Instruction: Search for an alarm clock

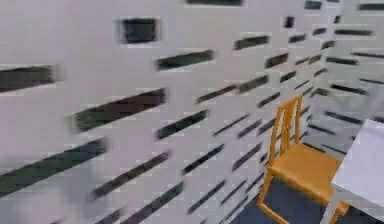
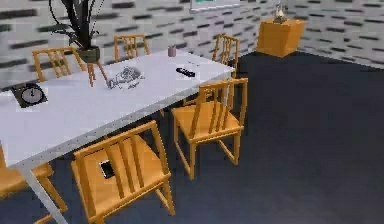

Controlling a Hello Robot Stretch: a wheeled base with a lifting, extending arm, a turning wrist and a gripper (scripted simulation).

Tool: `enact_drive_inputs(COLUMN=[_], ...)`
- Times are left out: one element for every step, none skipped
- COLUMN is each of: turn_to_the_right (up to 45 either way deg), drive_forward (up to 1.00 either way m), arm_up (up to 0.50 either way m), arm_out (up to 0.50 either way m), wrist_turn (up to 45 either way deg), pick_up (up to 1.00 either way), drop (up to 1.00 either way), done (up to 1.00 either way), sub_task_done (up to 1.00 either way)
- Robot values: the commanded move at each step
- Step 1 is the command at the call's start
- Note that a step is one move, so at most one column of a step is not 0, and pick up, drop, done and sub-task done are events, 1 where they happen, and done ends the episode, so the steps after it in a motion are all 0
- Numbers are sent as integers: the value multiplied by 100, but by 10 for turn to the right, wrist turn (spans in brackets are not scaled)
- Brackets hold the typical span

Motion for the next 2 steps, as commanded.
enact_drive_inputs(turn_to_the_right=[450,0], drive_forward=[0,0], arm_up=[0,0], arm_out=[0,0], wrist_turn=[0,0], pick_up=[0,0], drop=[0,0], done=[0,100], sub_task_done=[0,0])
